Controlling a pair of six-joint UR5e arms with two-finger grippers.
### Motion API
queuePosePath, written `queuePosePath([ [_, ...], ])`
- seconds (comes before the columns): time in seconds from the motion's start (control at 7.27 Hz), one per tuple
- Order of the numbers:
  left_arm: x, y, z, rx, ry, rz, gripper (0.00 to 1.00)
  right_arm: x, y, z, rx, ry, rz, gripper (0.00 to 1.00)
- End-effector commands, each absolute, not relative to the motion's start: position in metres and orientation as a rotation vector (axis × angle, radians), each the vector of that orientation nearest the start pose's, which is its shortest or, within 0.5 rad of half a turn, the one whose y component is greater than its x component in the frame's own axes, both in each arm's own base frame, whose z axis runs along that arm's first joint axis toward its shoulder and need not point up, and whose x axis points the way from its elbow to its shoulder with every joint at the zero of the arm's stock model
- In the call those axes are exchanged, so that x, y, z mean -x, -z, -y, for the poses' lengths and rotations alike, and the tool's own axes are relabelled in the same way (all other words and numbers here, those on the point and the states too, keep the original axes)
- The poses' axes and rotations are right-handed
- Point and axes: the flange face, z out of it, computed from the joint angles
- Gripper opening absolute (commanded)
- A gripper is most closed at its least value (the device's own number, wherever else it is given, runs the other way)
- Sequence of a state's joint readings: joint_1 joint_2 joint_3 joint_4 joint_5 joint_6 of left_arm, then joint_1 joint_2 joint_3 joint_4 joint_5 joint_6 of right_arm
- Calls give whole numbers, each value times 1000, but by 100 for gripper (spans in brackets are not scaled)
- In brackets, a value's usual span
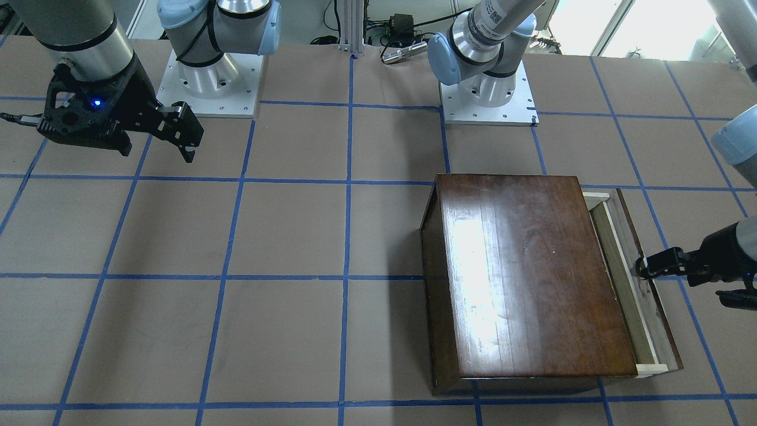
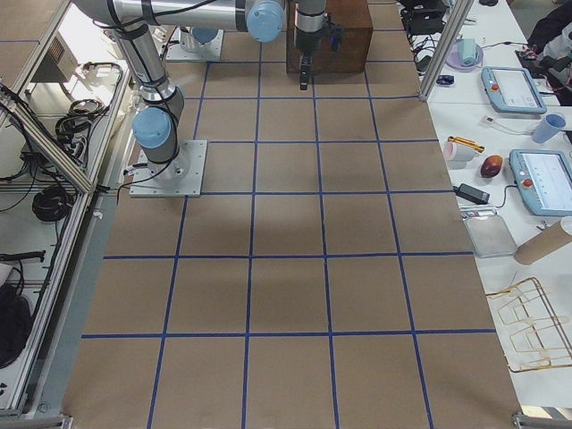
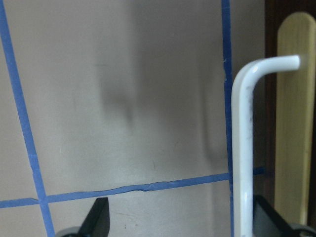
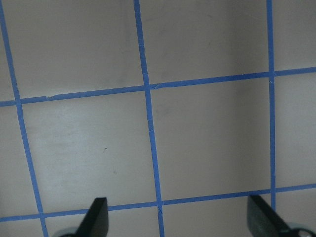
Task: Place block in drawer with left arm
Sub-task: 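Pull the drawer outward from the cabinet with the left gripper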
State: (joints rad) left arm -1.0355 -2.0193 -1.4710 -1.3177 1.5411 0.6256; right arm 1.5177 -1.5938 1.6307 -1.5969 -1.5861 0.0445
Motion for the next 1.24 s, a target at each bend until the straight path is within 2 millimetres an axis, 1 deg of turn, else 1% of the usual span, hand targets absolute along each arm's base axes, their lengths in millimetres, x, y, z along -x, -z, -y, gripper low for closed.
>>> queuePosePath([
  [0.0, -211, -303, 623, -148, -103, -3212, 100, -107, -472, 487, -152, -17, -3153, 100],
  [1.1, -215, -304, 625, -220, -108, -3188, 100, -107, -472, 487, -152, -17, -3153, 100],
])
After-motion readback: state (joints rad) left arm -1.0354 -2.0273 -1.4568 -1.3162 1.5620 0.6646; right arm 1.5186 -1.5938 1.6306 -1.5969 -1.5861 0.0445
